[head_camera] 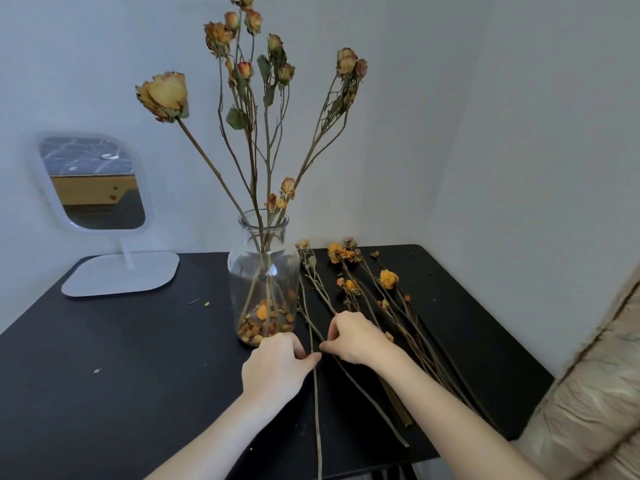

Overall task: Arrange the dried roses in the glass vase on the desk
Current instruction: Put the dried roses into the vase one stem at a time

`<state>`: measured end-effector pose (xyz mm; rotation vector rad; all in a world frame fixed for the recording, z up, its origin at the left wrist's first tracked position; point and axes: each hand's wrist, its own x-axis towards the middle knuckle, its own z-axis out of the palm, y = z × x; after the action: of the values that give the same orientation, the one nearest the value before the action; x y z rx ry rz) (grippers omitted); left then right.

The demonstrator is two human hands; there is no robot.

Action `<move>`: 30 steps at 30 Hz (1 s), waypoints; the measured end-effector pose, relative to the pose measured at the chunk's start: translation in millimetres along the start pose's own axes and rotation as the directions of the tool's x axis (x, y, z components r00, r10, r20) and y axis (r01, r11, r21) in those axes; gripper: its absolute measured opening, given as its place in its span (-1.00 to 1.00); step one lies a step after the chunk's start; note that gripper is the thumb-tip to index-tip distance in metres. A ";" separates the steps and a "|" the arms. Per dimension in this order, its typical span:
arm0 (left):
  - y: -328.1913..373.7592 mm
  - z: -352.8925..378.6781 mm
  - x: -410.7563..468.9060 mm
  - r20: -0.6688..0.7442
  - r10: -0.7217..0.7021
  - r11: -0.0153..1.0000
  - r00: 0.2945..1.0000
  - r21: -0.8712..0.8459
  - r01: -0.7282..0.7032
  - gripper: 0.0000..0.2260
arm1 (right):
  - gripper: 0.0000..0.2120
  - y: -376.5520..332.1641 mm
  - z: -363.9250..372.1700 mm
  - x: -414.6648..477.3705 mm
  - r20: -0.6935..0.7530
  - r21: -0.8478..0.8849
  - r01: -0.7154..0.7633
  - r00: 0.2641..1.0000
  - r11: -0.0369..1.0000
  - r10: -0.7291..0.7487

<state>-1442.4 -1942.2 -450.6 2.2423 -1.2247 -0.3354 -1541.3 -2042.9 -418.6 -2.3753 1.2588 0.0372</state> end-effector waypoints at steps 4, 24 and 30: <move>8.5 3.7 3.2 0.003 -0.026 0.999 1.000 0.025 0.026 -0.78 | -0.81 2.7 3.1 3.8 -0.012 0.017 -0.032 0.999 0.999 0.032; 14.9 -2.1 2.2 -0.001 -0.022 0.972 1.000 -0.234 0.022 -0.82 | -0.83 34.4 -39.5 -10.3 -0.264 0.484 0.064 0.961 0.873 0.076; 21.8 -23.5 -8.7 -0.095 0.105 0.963 0.990 -0.238 -0.125 -0.80 | -0.84 42.3 -52.6 -15.3 -0.357 0.682 0.116 0.914 0.722 0.190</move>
<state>-1451.4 -1936.0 -419.2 1.9487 -1.1964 -0.3272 -1593.3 -2072.4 -383.7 -1.7187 1.2018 -0.8244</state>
